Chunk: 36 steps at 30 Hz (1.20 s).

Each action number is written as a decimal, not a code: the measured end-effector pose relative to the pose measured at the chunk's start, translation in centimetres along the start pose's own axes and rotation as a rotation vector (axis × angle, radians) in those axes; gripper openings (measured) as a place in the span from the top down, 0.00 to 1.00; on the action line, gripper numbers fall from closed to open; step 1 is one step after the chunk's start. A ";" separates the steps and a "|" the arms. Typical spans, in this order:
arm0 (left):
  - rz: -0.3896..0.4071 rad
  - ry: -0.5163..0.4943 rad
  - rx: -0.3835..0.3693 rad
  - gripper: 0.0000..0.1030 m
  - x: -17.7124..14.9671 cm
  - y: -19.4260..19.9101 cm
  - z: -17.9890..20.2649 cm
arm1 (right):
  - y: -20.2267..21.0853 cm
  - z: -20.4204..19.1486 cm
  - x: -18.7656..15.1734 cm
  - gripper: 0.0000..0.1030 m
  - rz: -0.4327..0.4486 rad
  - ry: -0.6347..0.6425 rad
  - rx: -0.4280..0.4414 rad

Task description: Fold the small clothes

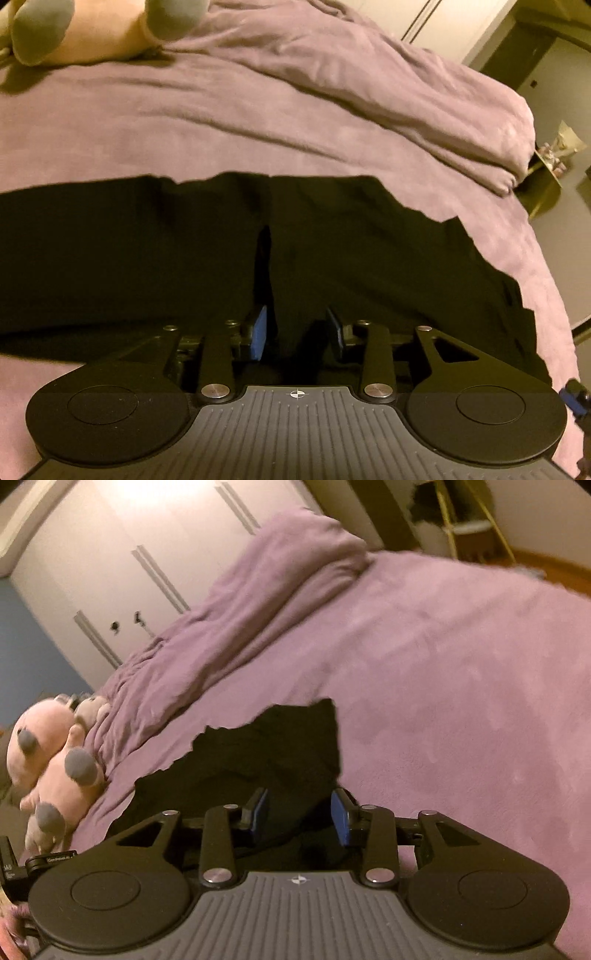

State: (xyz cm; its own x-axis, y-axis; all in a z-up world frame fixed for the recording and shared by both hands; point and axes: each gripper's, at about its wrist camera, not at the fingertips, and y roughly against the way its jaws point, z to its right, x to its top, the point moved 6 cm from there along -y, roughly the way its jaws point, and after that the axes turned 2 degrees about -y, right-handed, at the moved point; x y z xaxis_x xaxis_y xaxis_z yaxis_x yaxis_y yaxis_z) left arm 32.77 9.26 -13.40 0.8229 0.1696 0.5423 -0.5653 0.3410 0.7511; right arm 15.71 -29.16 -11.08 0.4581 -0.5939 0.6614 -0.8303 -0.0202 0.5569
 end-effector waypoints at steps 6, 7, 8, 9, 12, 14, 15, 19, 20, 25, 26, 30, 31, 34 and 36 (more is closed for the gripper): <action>0.013 -0.025 0.049 0.94 0.9 0.2 0.3 | -3.6 -4.5 -0.9 0.73 -0.070 0.168 -0.001; 0.027 -0.050 0.063 0.94 1.1 0.4 0.4 | -4.4 -5.1 -1.2 0.74 -0.085 0.198 -0.010; 0.036 -0.072 0.077 0.94 1.3 0.6 0.3 | -5.0 -5.6 -1.4 0.74 -0.093 0.225 -0.014; 0.036 -0.082 0.093 0.94 1.3 0.6 0.1 | -5.5 -6.0 -1.7 0.74 -0.099 0.254 -0.023; 0.049 -0.080 0.179 0.94 1.5 1.0 -0.9 | -6.9 -5.8 -2.8 0.75 -0.134 0.316 -0.080; 0.065 -0.060 0.171 0.89 1.4 1.7 -1.0 | -7.2 -5.4 -3.3 0.77 -0.130 0.350 -0.099; 0.075 -0.060 0.160 0.88 1.3 2.0 -0.6 | -7.1 -5.5 -3.5 0.77 -0.125 0.367 -0.099; 0.126 -0.104 0.098 0.77 1.1 2.4 2.8 | -7.0 -7.4 -3.1 0.76 -0.102 0.432 -0.104; 0.122 -0.114 0.072 0.65 0.9 2.1 3.8 | -7.2 -8.2 -3.1 0.75 -0.093 0.443 -0.082; 0.059 -0.202 0.084 0.65 -1.2 -1.7 6.5 | -10.0 -11.1 -4.6 0.75 -0.103 0.561 -0.049; 0.053 -0.206 0.099 0.64 -1.6 -2.2 6.4 | -10.7 -10.7 -4.9 0.74 -0.114 0.580 -0.060; 0.068 -0.191 0.095 0.65 -1.6 -1.9 5.3 | -10.1 -7.1 -2.8 0.75 -0.059 0.542 -0.135; 0.067 -0.182 0.099 0.65 -1.5 -1.8 5.1 | -9.8 -6.0 -2.0 0.76 -0.042 0.519 -0.159; 0.060 -0.113 0.081 0.64 -1.1 -1.5 3.8 | -8.5 -2.9 -0.2 0.88 -0.016 0.466 -0.197; 0.057 -0.072 0.064 0.60 -1.2 -0.9 3.4 | -7.8 -2.3 0.4 0.89 -0.011 0.454 -0.227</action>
State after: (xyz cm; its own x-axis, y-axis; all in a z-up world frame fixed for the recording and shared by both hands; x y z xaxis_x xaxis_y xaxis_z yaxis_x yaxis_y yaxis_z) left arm 32.06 5.65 -13.46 0.7843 0.1194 0.6088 -0.6155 0.2725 0.7395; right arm 23.08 -27.35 -13.98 0.6004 -0.1841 0.7782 -0.7576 0.1807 0.6272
